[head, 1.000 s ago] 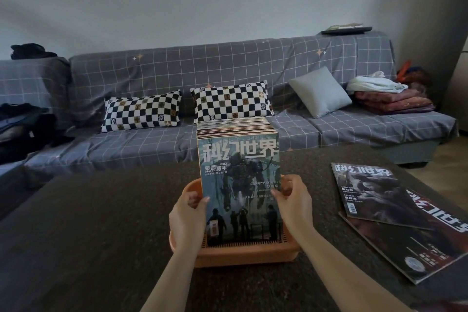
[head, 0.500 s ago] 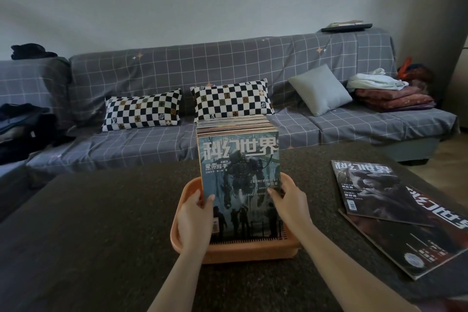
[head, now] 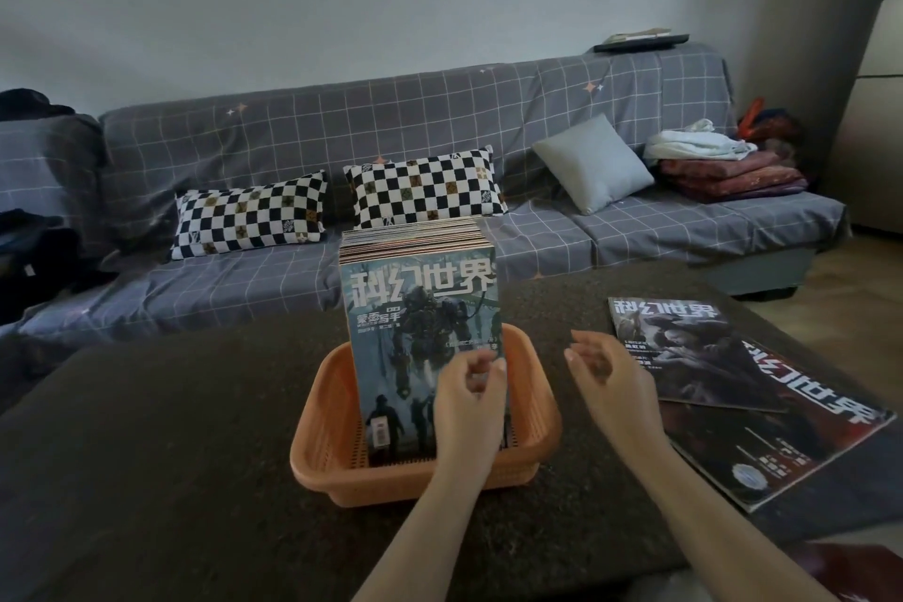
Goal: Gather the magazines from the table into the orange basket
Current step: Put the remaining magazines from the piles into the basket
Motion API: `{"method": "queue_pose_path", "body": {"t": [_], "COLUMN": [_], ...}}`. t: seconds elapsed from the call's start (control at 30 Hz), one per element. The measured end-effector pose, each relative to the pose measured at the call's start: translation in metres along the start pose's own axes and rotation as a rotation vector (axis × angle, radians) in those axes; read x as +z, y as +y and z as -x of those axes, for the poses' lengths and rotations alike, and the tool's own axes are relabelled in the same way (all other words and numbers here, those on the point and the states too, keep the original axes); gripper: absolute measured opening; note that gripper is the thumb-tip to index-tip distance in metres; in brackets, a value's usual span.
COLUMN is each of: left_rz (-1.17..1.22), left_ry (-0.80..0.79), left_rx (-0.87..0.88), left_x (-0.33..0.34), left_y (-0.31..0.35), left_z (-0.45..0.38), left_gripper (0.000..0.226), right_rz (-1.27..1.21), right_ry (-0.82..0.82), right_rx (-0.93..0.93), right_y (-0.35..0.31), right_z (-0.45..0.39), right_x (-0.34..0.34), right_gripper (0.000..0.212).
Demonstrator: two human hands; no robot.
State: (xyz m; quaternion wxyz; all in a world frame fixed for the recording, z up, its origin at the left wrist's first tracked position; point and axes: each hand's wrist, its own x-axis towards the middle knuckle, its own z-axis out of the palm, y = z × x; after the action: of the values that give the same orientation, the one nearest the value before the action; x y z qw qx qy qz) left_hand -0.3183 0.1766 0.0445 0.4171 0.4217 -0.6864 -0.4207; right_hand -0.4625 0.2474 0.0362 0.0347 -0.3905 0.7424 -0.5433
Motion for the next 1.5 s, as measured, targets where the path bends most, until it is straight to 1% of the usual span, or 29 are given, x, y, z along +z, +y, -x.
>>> {"method": "queue_pose_path", "body": {"t": [0.1, 0.2, 0.3, 0.33, 0.37, 0.47, 0.53, 0.6, 0.67, 0.73, 0.77, 0.8, 0.87, 1.03, 1.13, 1.23, 1.3, 1.43, 1.5], "left_rz": [0.041, 0.033, 0.022, 0.022, 0.015, -0.072, -0.141, -0.198, -0.294, -0.37, -0.364, -0.328, -0.226, -0.067, 0.024, 0.084, 0.119, 0.182, 0.249], "left_ry": [-0.116, -0.207, -0.281, -0.298, -0.31, -0.34, -0.367, -0.39, -0.409, -0.377, -0.359, -0.353, -0.372, -0.398, -0.367, -0.333, -0.306, -0.23, -0.203], "left_rx": [-0.002, -0.028, -0.108, -0.14, -0.169, -0.223, -0.243, -0.274, -0.271, -0.264, -0.277, -0.293, -0.315, -0.328, -0.286, -0.194, -0.139, -0.082, -0.076], "left_x": [0.041, 0.084, 0.127, 0.14, 0.153, 0.185, 0.204, 0.22, 0.234, 0.244, 0.247, 0.25, 0.254, 0.253, 0.235, 0.205, 0.18, 0.126, 0.098], "left_y": [0.014, 0.024, 0.027, 0.026, 0.024, 0.014, 0.007, 0.002, -0.002, -0.003, -0.003, -0.003, -0.002, 0.008, 0.013, 0.018, 0.02, 0.022, 0.027], "left_z": [0.003, 0.002, -0.003, -0.006, -0.008, -0.014, -0.019, -0.026, -0.037, -0.049, -0.054, -0.06, -0.068, -0.067, -0.053, -0.036, -0.025, -0.01, -0.004], "left_gripper": [0.007, 0.008, 0.005, 0.007, 0.013, 0.032, 0.04, 0.043, 0.042, 0.043, 0.045, 0.045, 0.035, 0.014, 0.012, 0.008, 0.011, 0.004, 0.01], "right_rz": [0.072, 0.146, 0.223, 0.245, 0.271, 0.413, 0.522, 0.592, 0.605, 0.561, 0.531, 0.506, 0.473, 0.437, 0.35, 0.184, 0.067, -0.441, -0.644], "right_ry": [0.026, 0.048, 0.069, 0.07, 0.069, 0.054, 0.017, -0.022, -0.035, -0.018, 0.001, 0.022, 0.058, 0.082, 0.046, -0.024, -0.063, -0.084, -0.094], "right_rx": [0.037, 0.103, 0.154, 0.169, 0.193, 0.302, 0.373, 0.446, 0.487, 0.498, 0.503, 0.503, 0.498, 0.512, 0.516, 0.563, 0.567, 0.545, 0.534], "right_y": [0.021, 0.049, 0.077, 0.086, 0.095, 0.124, 0.142, 0.157, 0.169, 0.176, 0.178, 0.18, 0.182, 0.18, 0.17, 0.153, 0.138, 0.101, 0.081], "right_z": [-0.006, -0.013, -0.019, -0.021, -0.023, -0.031, -0.038, -0.044, -0.051, -0.058, -0.06, -0.062, -0.064, -0.057, -0.049, -0.039, -0.031, -0.018, -0.015], "right_x": [-0.033, -0.065, -0.09, -0.096, -0.102, -0.115, -0.123, -0.129, -0.132, -0.132, -0.132, -0.132, -0.132, -0.136, -0.139, -0.141, -0.143, -0.136, -0.128], "right_gripper": [0.03, 0.031, 0.03, 0.029, 0.03, 0.042, 0.052, 0.059, 0.063, 0.062, 0.061, 0.059, 0.057, 0.056, 0.049, 0.049, 0.046, 0.025, 0.022]}}
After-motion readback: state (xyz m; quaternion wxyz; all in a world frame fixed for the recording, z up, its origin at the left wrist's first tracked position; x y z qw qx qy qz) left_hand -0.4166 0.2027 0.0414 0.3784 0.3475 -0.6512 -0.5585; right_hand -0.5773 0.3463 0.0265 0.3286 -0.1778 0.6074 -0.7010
